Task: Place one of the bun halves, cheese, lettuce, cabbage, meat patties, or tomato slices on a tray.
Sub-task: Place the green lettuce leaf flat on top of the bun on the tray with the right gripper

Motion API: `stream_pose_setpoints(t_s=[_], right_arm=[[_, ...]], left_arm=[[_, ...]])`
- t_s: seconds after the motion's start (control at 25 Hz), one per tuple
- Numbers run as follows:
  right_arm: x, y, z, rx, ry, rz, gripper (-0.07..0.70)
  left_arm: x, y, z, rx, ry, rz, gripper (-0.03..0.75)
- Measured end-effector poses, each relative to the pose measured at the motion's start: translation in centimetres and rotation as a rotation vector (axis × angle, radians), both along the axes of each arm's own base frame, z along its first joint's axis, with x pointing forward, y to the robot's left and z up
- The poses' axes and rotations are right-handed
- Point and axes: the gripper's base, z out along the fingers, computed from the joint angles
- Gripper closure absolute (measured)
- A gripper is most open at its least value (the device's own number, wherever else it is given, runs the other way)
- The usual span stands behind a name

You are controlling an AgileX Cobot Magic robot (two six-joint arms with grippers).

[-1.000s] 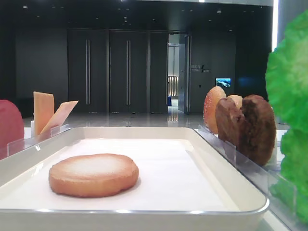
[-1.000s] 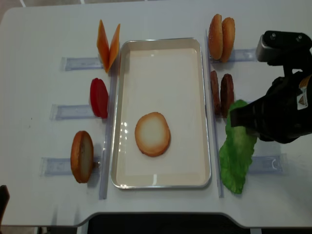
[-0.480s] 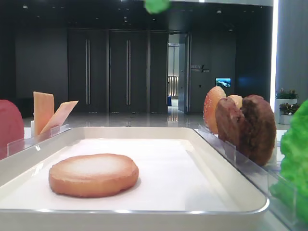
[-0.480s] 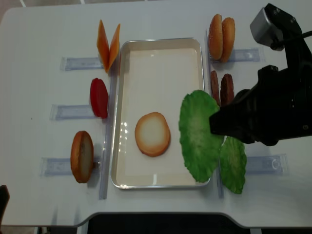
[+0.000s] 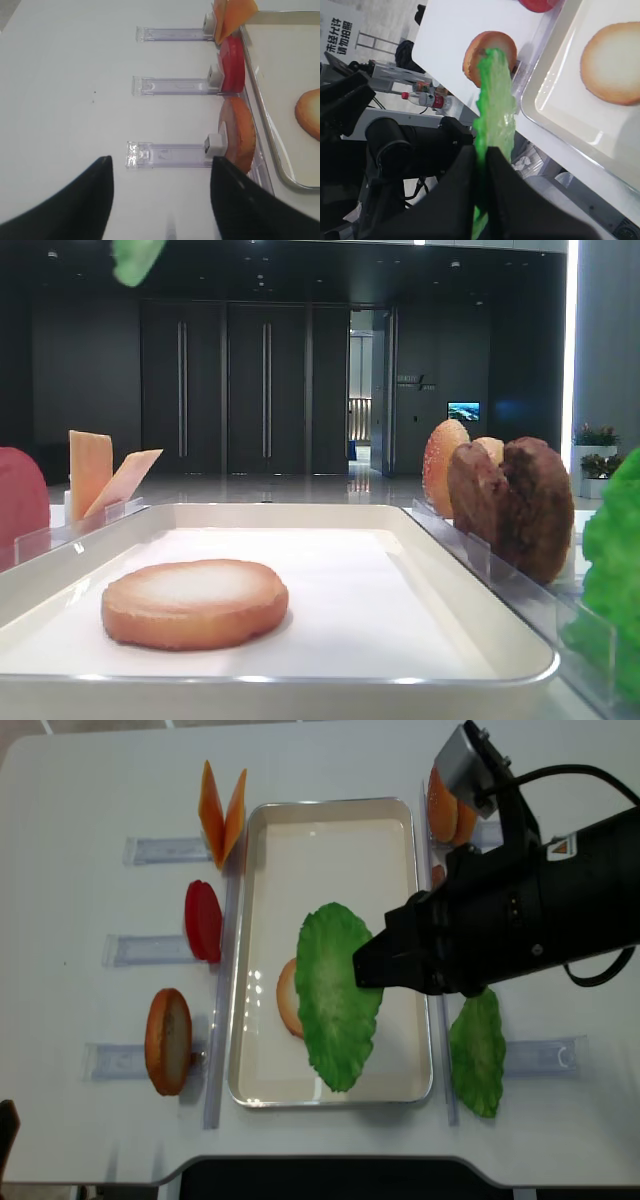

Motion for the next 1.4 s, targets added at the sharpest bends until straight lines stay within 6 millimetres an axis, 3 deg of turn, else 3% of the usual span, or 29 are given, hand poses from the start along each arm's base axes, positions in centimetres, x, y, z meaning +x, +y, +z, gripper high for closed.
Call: stream_pose_setpoints(t_s=[0.64, 1.08, 1.4], right_arm=[[4.5, 4.8, -6.5, 0.153, 0.060, 0.102, 0.604], [6.9, 4.3, -8.4, 0.150, 0.008, 0.063, 0.604], [7.7, 4.4, -9.4, 0.142, -0.026, 0.056, 0.604]], left_arm=[[0.0, 0.0, 0.0, 0.000, 0.000, 0.000, 0.245], [0.0, 0.0, 0.0, 0.000, 0.000, 0.000, 0.245], [0.0, 0.0, 0.0, 0.000, 0.000, 0.000, 0.245]])
